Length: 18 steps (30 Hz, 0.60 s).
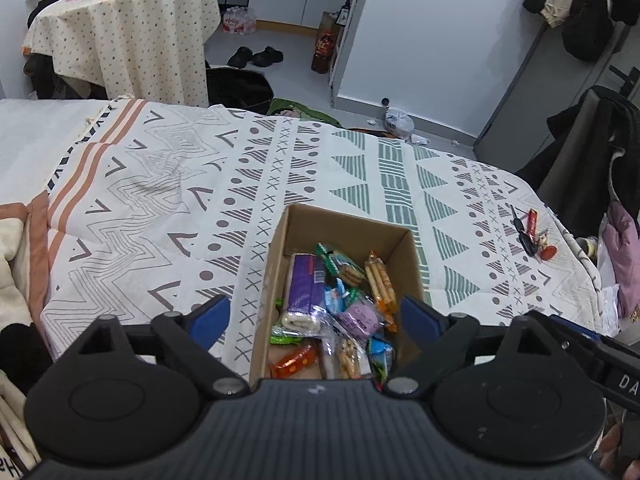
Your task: Organize snacks
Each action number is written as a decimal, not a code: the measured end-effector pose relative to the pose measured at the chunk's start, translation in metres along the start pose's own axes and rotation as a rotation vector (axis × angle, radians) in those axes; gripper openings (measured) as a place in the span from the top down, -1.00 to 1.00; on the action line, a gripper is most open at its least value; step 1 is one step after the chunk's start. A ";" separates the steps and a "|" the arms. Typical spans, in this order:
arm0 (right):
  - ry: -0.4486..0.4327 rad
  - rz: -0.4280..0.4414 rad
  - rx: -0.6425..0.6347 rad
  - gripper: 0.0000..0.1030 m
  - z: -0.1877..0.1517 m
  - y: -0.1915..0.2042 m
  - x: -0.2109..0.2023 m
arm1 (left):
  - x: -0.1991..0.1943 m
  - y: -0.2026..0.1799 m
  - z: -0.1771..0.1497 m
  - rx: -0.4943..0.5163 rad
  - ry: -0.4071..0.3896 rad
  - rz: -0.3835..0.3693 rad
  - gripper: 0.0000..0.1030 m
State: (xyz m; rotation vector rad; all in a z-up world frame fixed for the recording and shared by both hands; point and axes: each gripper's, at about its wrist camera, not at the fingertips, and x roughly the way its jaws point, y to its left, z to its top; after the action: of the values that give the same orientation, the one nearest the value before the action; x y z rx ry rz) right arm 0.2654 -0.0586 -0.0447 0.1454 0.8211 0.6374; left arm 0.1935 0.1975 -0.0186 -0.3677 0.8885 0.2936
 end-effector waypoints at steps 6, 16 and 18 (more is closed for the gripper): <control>-0.023 -0.042 0.013 -0.38 -0.011 -0.014 -0.029 | -0.013 -0.016 -0.014 0.037 -0.015 -0.017 -1.00; -0.088 -0.119 0.030 -0.96 -0.029 -0.031 -0.086 | -0.037 -0.046 -0.043 0.123 -0.033 -0.053 -1.00; -0.098 -0.132 0.032 -1.00 -0.034 -0.033 -0.096 | -0.043 -0.052 -0.050 0.143 -0.035 -0.059 -1.00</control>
State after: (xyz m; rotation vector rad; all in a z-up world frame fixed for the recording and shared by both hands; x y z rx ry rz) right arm 0.2077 -0.1450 -0.0183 0.1494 0.7403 0.4891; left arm 0.1535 0.1250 -0.0030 -0.2547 0.8577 0.1801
